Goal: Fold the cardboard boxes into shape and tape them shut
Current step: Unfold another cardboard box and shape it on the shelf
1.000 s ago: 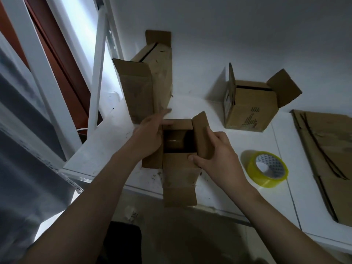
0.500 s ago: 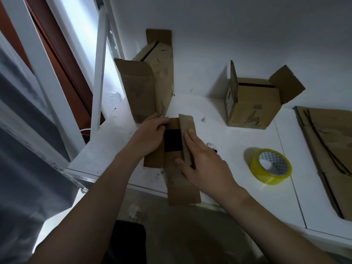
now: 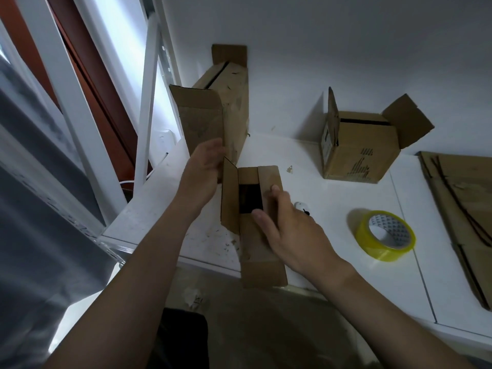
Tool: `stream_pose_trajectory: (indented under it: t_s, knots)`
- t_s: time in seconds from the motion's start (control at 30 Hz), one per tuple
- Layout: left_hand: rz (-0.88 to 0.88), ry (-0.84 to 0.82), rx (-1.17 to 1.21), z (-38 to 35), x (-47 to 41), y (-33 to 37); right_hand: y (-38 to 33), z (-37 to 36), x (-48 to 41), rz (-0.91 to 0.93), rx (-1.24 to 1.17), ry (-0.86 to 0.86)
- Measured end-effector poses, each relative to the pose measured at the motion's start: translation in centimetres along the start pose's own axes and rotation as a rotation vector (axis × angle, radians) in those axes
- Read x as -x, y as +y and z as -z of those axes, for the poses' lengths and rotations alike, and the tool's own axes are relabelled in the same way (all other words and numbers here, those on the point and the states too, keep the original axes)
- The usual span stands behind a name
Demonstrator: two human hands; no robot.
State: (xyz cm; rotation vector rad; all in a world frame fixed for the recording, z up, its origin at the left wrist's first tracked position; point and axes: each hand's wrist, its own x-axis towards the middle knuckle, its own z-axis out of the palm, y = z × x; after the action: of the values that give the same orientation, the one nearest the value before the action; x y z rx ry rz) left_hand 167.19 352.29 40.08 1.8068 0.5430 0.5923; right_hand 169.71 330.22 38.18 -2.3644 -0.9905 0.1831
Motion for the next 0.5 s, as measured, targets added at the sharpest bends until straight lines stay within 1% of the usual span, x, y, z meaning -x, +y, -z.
stream_pose_trajectory:
  t_s: [0.07,0.17,0.2,0.3,0.37,0.43,0.5]
  knots:
    - [0.015,-0.064,-0.050,-0.6,0.1,-0.3,0.6,0.5,-0.2,0.000,-0.137,0.029]
    - [0.080,-0.103,-0.004,-1.9,0.0,-0.5,0.9,0.6,-0.3,-0.019,-0.219,0.025]
    - [0.087,-0.142,-0.032,-2.3,-0.1,-0.7,1.0,0.5,-0.3,-0.023,-0.236,0.019]
    - [0.064,-0.308,-0.281,-3.1,-0.7,-1.5,1.1,0.2,-0.2,-0.060,-0.321,-0.026]
    - [0.082,-0.352,-0.303,-3.2,-1.0,-1.6,1.1,0.1,0.0,-0.089,-0.366,-0.067]
    - [0.074,-0.341,-0.327,-3.1,-1.3,-1.5,0.7,0.1,0.1,-0.064,-0.341,-0.065]
    - [0.059,-0.343,-0.406,-3.1,-1.4,-1.4,0.3,0.1,0.1,-0.017,-0.208,-0.059]
